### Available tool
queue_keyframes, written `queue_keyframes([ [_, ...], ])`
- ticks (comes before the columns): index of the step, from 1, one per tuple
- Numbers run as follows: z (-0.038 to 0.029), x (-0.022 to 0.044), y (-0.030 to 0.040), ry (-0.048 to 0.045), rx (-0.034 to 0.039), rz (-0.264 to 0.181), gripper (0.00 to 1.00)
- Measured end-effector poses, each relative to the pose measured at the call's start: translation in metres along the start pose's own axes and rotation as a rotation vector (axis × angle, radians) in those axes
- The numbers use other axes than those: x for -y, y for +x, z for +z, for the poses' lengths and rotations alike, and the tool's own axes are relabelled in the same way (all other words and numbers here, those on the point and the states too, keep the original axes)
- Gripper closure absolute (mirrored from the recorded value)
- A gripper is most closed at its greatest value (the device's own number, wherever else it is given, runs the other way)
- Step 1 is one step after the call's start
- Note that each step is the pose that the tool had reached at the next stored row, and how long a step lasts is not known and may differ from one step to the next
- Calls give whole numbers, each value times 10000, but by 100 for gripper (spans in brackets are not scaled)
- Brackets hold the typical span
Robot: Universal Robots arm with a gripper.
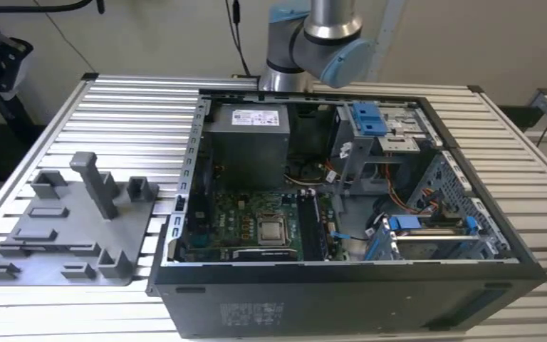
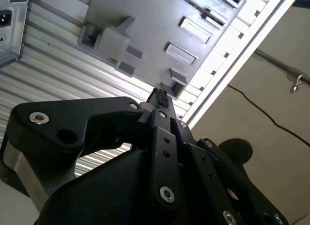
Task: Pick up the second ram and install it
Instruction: 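Reach for the second ram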
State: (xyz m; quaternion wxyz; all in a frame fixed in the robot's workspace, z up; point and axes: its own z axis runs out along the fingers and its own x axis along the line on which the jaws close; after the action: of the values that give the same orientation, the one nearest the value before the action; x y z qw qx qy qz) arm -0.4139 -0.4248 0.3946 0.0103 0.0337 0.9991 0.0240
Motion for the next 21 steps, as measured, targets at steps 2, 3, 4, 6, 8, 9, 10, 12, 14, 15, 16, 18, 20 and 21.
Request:
queue_keyframes([
  [2,0,16,0,-1,0,0,89],
  [3,-2,30,-2,0,-1,1,89],
  [4,-2,54,-4,0,0,1,89],
  [6,-4,112,-8,0,0,1,89],
  [8,-5,171,-14,0,0,1,89],
  [9,-5,198,-18,-1,1,1,89],
  [10,-5,228,-21,0,0,0,89],
  [12,-6,287,-26,-1,-1,0,89],
  [14,-5,352,-30,-4,0,0,89],
  [15,-4,385,-33,-6,0,0,89],
  [16,-4,418,-35,-6,0,0,89],
  [18,-3,488,-41,-7,-1,-1,89],
  [20,-2,556,-46,-10,0,1,89],
  [21,-3,585,-49,-10,-1,0,89],
])
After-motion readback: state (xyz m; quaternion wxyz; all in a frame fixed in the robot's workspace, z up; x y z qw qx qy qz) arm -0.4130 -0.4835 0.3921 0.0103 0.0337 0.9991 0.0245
